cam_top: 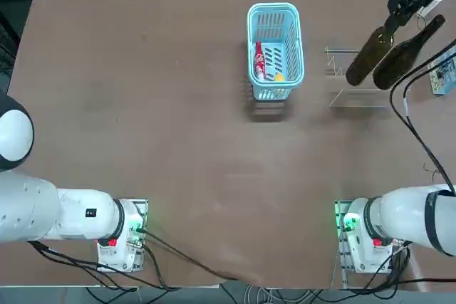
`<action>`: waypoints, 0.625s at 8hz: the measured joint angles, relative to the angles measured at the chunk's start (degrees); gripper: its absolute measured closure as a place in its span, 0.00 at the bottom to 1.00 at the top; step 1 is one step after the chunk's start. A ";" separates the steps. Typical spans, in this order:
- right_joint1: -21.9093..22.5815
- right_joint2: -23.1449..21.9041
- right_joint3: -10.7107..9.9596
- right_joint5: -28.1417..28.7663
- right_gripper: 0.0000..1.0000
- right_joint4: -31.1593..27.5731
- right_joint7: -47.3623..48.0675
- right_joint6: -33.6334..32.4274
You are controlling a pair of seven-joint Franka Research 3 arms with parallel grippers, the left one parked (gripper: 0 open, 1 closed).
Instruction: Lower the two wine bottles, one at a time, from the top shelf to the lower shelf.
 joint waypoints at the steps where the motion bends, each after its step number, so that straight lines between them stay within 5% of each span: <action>1: -0.04 2.72 -0.05 0.00 0.61 3.33 -1.28 -0.06; 5: -0.68 19.49 -0.44 -1.18 0.61 21.52 -7.00 -1.27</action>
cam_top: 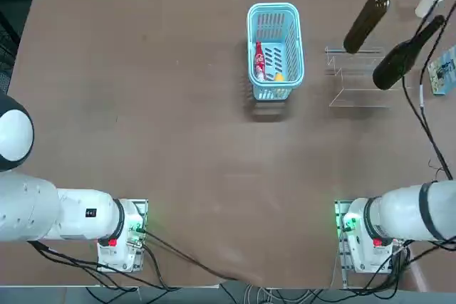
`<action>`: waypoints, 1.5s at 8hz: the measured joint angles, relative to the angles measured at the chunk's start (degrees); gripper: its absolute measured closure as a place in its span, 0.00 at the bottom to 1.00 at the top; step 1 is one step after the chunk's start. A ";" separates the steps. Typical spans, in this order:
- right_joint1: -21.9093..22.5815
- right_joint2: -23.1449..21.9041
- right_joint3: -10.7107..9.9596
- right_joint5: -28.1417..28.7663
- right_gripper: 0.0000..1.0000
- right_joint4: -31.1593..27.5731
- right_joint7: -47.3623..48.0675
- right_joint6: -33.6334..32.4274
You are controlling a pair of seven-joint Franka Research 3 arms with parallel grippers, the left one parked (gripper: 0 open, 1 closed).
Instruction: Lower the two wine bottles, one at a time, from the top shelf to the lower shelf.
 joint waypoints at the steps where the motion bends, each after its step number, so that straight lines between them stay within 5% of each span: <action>1: -0.30 3.89 -0.45 -0.07 0.61 3.09 -1.66 0.06; 5: -1.53 12.45 -0.71 -0.37 0.61 6.73 -3.35 5.11; 12: -2.09 13.67 -0.72 -0.42 0.61 3.13 -3.35 5.51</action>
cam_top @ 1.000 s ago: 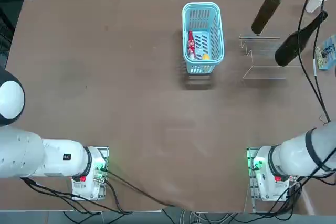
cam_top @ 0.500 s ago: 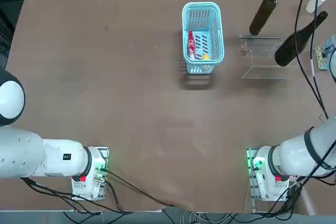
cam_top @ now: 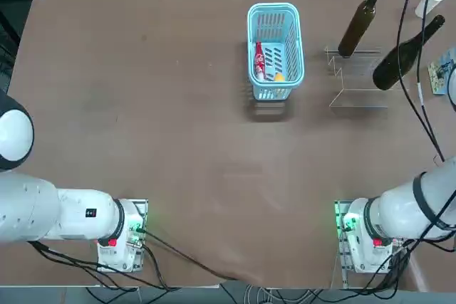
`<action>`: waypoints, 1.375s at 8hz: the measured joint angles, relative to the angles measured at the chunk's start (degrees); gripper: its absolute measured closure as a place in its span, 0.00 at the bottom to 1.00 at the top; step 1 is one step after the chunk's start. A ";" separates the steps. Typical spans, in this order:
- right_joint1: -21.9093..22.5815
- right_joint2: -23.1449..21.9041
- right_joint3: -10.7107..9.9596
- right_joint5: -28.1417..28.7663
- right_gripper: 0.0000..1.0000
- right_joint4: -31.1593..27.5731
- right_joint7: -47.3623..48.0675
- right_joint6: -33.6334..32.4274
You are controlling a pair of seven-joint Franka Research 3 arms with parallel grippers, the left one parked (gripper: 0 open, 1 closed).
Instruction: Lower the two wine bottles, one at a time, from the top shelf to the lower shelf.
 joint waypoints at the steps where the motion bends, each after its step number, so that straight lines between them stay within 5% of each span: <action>1: 0.00 -0.11 0.00 0.00 0.61 -0.50 0.00 0.20; 8: 0.01 -2.06 0.04 0.00 0.59 -5.40 -0.02 4.70; 11: 0.01 -3.31 0.04 0.00 0.07 -5.36 -0.01 3.99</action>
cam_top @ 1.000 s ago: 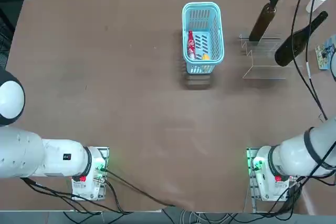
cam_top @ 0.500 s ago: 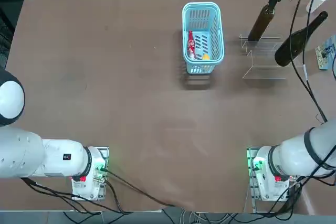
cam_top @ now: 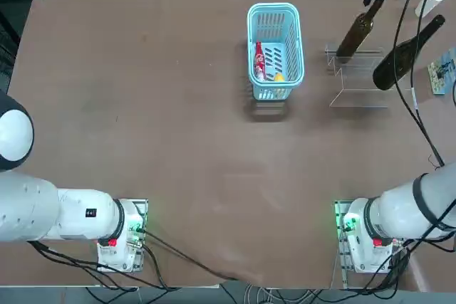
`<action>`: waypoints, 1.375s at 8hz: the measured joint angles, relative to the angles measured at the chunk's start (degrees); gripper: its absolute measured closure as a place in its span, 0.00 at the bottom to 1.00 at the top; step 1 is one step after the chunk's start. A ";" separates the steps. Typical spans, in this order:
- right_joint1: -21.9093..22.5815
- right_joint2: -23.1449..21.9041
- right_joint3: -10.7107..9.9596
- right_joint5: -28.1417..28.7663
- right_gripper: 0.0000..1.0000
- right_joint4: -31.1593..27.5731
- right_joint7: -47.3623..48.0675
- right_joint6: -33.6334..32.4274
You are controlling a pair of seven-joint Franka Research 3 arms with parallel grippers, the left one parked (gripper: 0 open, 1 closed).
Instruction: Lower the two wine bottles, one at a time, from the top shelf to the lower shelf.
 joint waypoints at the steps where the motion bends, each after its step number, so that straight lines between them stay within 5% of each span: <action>1: 0.00 -0.93 0.00 0.00 0.00 0.14 0.00 -0.79; 8: -2.98 -12.19 -0.28 -0.08 0.00 4.19 -0.06 -16.62; 11: -6.90 -19.19 -0.41 -0.10 0.00 -1.14 -0.06 -18.05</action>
